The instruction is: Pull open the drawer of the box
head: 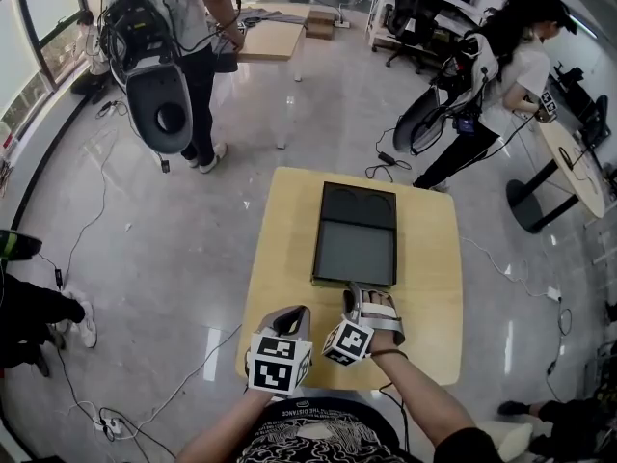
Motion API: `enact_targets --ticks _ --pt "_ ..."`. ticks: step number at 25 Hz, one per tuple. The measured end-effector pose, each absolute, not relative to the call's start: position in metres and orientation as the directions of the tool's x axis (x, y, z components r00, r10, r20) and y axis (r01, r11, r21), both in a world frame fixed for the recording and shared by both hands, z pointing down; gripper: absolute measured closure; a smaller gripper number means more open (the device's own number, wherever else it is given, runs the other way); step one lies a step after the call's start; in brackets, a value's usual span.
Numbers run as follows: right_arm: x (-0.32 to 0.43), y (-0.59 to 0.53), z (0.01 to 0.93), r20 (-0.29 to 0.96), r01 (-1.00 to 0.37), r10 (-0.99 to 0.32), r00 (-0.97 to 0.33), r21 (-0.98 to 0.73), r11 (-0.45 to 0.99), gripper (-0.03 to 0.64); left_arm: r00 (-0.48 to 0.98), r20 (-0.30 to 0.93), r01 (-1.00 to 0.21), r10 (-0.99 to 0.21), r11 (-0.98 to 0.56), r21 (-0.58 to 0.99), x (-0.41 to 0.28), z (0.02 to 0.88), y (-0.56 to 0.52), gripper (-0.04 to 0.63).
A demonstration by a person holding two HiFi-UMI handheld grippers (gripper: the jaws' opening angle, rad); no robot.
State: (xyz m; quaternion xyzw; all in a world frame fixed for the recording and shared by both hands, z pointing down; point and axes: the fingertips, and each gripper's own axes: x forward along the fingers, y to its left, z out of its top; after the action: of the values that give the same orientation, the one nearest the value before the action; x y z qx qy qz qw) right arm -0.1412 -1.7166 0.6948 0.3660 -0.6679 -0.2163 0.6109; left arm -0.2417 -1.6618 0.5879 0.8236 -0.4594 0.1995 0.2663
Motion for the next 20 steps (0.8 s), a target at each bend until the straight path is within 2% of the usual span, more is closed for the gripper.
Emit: enact_targets --ticks 7,12,20 --pt "-0.173 -1.750 0.707 0.661 -0.181 -0.750 0.013 0.739 0.649 0.565 0.502 0.572 -0.861 -0.649 -0.440 0.256 -0.275 0.593 -1.691 0.575" --pt "-0.153 -1.691 0.689 0.684 -0.126 -0.729 0.018 0.725 0.677 0.560 0.508 0.568 -0.857 -0.647 -0.448 0.256 -0.255 0.577 -1.627 0.575" --pt "-0.155 -1.612 0.684 0.719 -0.164 -0.695 0.021 0.688 0.707 0.566 0.513 0.562 -0.853 -0.649 -0.458 0.250 -0.258 0.572 -1.546 0.575"
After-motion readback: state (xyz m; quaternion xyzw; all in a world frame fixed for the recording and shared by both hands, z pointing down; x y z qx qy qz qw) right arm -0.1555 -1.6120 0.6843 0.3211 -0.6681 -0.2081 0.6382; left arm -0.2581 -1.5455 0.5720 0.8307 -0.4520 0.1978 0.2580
